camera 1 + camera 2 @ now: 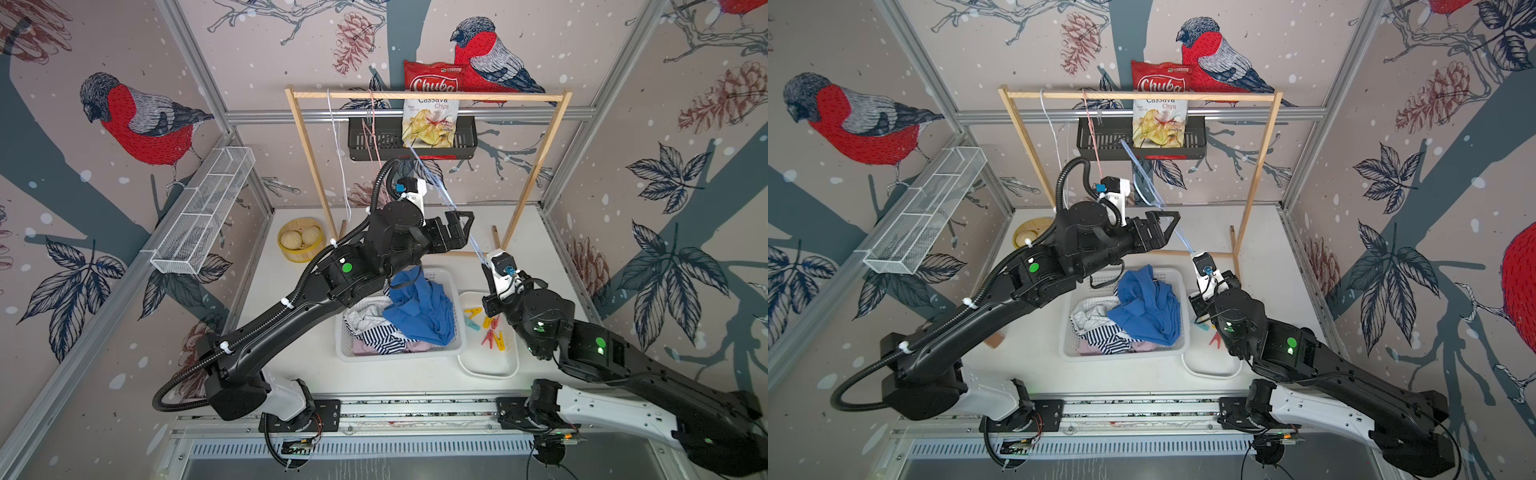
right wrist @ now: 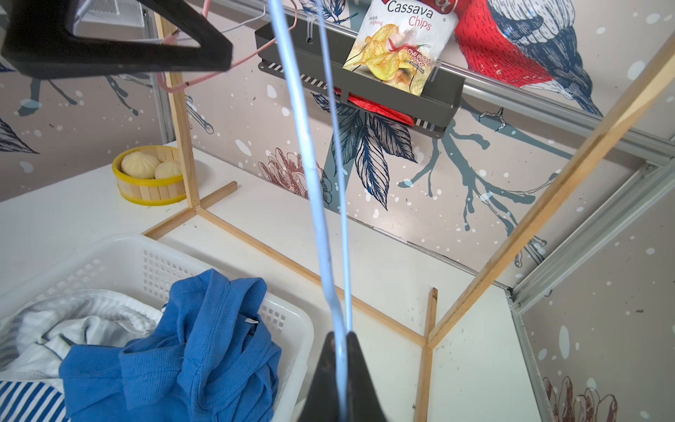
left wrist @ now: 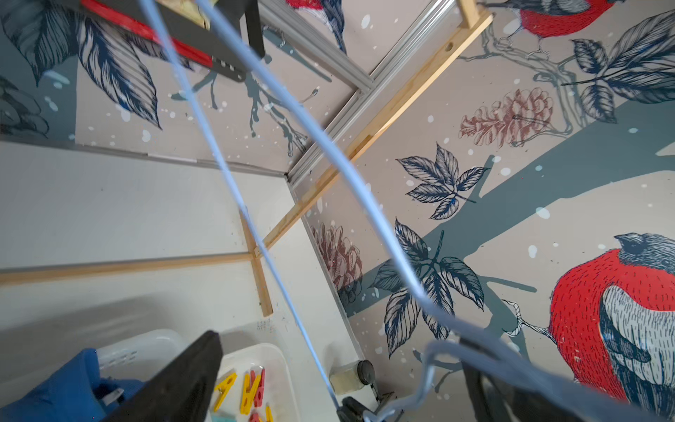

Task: Remove the clothespins securing tank tops to the hanger
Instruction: Place the hanger on the clothesline.

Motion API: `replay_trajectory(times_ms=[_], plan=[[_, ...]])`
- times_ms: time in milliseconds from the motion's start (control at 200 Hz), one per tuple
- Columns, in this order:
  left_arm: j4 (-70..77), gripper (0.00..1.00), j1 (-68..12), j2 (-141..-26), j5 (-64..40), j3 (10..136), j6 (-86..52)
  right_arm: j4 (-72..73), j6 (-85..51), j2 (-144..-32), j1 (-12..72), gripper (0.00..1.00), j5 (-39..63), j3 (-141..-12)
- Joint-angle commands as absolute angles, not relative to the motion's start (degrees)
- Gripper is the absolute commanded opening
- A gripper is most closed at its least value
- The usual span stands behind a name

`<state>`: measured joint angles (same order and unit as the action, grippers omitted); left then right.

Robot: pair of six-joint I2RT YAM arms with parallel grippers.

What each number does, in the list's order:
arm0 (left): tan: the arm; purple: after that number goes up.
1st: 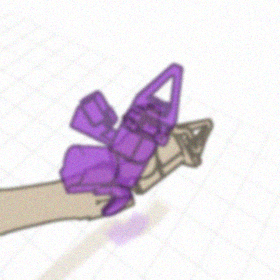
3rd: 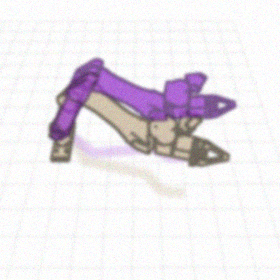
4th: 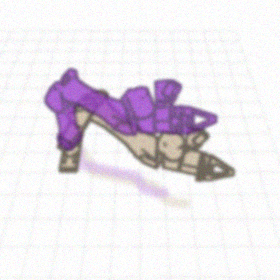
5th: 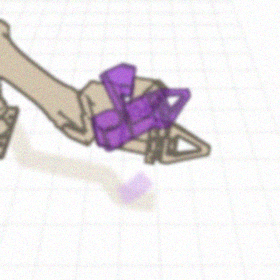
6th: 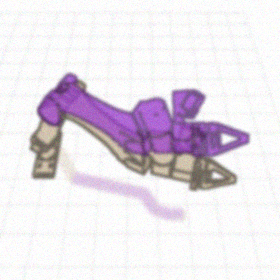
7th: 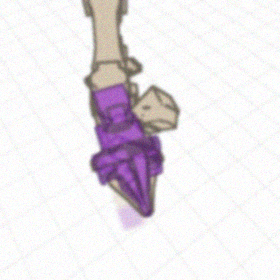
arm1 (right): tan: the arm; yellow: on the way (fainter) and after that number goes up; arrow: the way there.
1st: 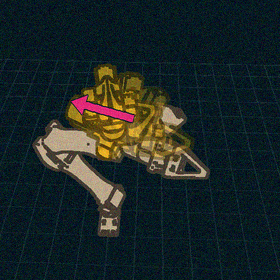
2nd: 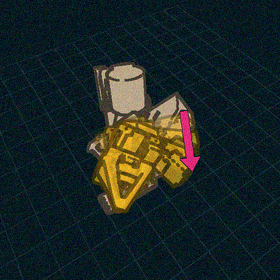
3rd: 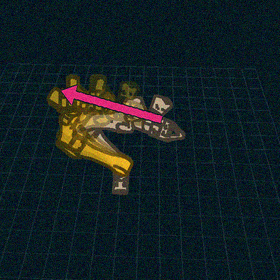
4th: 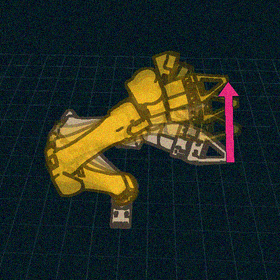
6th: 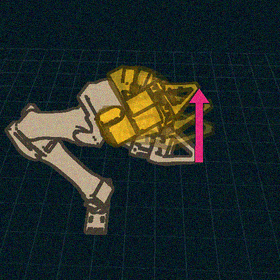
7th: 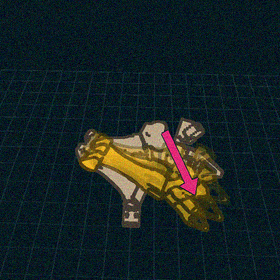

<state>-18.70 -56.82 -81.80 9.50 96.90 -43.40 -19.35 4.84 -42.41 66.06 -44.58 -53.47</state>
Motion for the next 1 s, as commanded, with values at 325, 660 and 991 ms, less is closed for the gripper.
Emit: replay_trajectory(times_ms=[325,660,991], plan=[[1.81,0.99,-56.78,-61.65,4.78,70.65,-21.78,-32.53,-12.36,-49.13,56.44,0.00,-35.03,-69.19],[-10.32,0.99,-54.46,-58.27,4.25,70.66,-16.80,-41.35,-16.54,-62.57,46.58,0.00,-19.15,-84.02],[-17.67,0.99,-52.59,-61.14,3.10,73.06,-14.79,-46.11,-16.47,-74.27,28.82,0.00,-0.89,-102.19]])
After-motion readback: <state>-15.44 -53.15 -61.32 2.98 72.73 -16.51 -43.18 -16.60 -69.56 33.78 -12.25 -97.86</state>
